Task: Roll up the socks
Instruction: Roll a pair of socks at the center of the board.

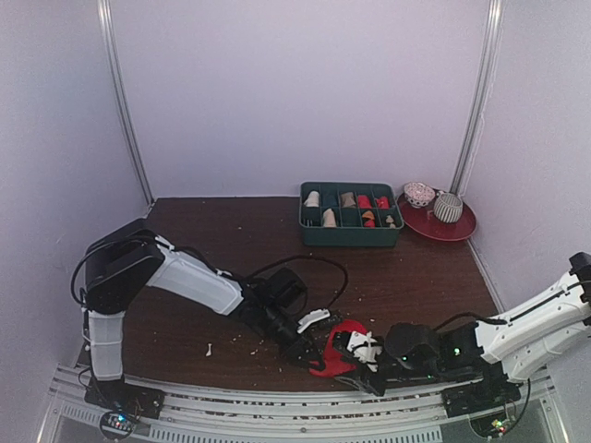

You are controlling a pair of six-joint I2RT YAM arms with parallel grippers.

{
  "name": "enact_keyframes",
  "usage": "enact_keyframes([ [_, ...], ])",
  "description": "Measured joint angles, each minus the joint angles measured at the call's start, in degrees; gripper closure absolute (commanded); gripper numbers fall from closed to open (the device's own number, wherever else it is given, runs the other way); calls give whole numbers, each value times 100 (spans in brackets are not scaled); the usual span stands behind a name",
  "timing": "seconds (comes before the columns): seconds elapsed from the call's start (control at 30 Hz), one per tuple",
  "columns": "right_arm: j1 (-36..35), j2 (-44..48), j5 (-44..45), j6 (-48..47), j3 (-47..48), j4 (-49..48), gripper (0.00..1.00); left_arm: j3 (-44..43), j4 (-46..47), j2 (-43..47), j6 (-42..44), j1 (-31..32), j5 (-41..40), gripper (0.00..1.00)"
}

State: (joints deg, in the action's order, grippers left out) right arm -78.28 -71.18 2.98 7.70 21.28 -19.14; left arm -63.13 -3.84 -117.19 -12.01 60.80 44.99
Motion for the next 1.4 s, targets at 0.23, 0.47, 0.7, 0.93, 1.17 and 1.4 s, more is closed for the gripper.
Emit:
enact_keyframes([
  [0.23, -289, -896, 723, -503, 472, 118, 56, -90, -109, -68, 9, -17, 111, 100],
  [0.47, -313, -1248, 866, -605, 590, 118, 61, -129, -177, -90, 48, -26, 136, 100],
  [0.7, -315, -1429, 892, -420, 625, 111, 74, -129, -181, -90, 57, -26, 138, 100],
  [0.93, -337, -1641, 1054, 15, 693, 52, 83, -127, -203, -87, 61, -33, 157, 100],
  [1.17, -400, -1812, 1189, 597, 723, -197, 63, -129, -282, -76, 63, -92, 238, 100],
  [1.4, -435, -1307, 1117, 623, 584, 111, 44, -129, -269, -76, 87, -76, 243, 100],
])
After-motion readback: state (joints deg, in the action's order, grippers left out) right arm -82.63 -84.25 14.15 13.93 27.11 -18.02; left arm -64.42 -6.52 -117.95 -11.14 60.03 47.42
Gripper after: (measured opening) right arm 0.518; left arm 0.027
